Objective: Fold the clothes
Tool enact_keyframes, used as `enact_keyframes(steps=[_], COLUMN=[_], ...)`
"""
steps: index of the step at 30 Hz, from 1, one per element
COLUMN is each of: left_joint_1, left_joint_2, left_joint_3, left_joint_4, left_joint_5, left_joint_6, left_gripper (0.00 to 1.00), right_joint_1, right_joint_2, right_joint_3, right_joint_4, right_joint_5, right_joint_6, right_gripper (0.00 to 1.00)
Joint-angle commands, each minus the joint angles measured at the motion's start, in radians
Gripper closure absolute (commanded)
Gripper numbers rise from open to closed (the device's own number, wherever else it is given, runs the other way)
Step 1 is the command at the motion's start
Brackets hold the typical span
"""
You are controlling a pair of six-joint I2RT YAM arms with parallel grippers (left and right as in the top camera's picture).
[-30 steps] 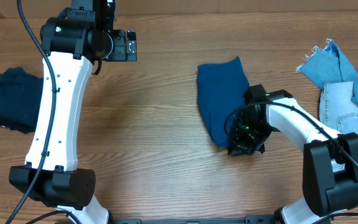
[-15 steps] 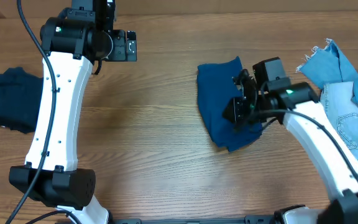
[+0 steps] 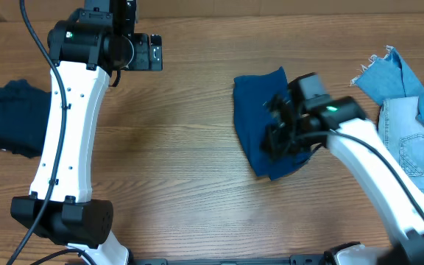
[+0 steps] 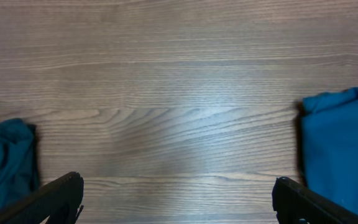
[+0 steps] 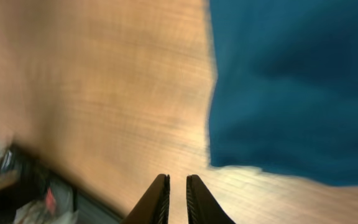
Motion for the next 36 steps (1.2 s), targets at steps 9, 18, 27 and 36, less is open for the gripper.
enact_keyframes(steps=[9, 18, 27, 36], left_joint_1=[-0.010, -0.029, -0.193, -0.319], left_joint_2=[0.017, 0.261, 0.375, 0.375], left_joint_3=[-0.015, -0.451, -0.504, -0.735], left_joint_4=[0.018, 0.354, 0.529, 0.958], left_joint_5=[0.415, 0.941, 0.779, 0.672], left_joint_6=[-0.087, -0.120, -0.351, -0.801], left_gripper=[0.00, 0.03, 0.05, 0.00], right_joint_1=[-0.333, -0.333, -0.333, -0.333], right_joint_2=[0.002, 0.024, 0.024, 0.024], right_joint_3=[0.029, 0.029, 0.029, 0.029], right_joint_4=[0.126, 0.171, 0.171, 0.168], right_joint_5=[0.141, 0.086, 0.086, 0.086], right_joint_6=[0.072, -0.042, -0.040, -0.041], right_gripper=[0.00, 0.00, 0.00, 0.00])
